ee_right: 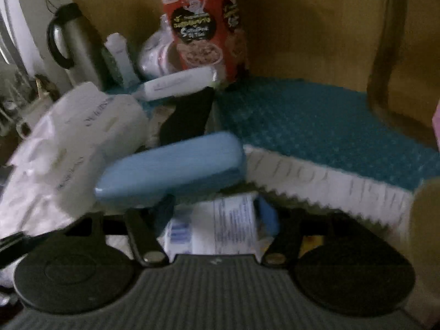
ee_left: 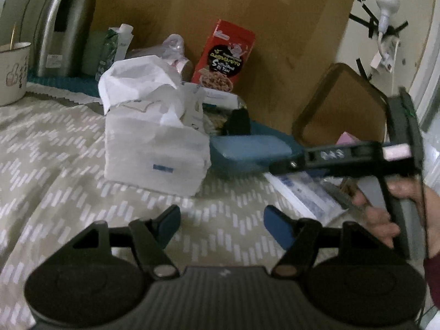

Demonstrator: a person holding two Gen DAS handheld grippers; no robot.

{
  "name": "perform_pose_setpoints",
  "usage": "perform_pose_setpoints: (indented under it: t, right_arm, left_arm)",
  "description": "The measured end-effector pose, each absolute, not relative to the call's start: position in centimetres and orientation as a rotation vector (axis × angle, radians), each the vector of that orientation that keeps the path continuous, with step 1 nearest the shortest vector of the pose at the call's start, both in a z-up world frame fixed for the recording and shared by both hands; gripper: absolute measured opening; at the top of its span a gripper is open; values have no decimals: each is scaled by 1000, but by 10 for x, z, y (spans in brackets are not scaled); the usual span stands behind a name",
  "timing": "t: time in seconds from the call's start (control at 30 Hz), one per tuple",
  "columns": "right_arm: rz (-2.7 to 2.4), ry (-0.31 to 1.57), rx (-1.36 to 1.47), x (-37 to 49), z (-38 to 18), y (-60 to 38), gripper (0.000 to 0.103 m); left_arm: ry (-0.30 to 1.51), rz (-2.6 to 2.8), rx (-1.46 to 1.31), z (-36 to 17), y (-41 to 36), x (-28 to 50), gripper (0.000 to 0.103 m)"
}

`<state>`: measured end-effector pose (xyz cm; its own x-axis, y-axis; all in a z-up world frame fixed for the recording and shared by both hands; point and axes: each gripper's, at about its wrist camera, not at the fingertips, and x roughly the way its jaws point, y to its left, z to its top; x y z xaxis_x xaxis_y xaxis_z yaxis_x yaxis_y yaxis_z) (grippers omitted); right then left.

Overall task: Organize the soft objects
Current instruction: 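Close both grippers on the white printed packet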

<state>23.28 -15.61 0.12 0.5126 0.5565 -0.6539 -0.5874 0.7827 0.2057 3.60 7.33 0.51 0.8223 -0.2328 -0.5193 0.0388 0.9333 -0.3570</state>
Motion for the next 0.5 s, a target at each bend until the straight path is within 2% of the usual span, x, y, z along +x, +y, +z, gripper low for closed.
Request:
perform_pose_setpoints:
  t: [0.13, 0.2, 0.27, 0.33, 0.5]
  right_arm:
    - [839, 764, -39, 170, -7, -173, 56]
    - [866, 695, -31, 136, -8, -189, 58]
    - [835, 594, -50, 101, -9, -206, 65]
    - [783, 533, -52, 73, -13, -218, 80]
    - [762, 494, -176, 43, -34, -197, 82]
  left_arm:
    - [583, -162, -394, 3, 80, 34, 69]
    - [583, -167, -405, 3, 82, 34, 69]
    - [588, -173, -412, 3, 83, 34, 69]
    - [597, -184, -424, 4, 84, 34, 70]
    - [666, -281, -507, 9, 74, 33, 70]
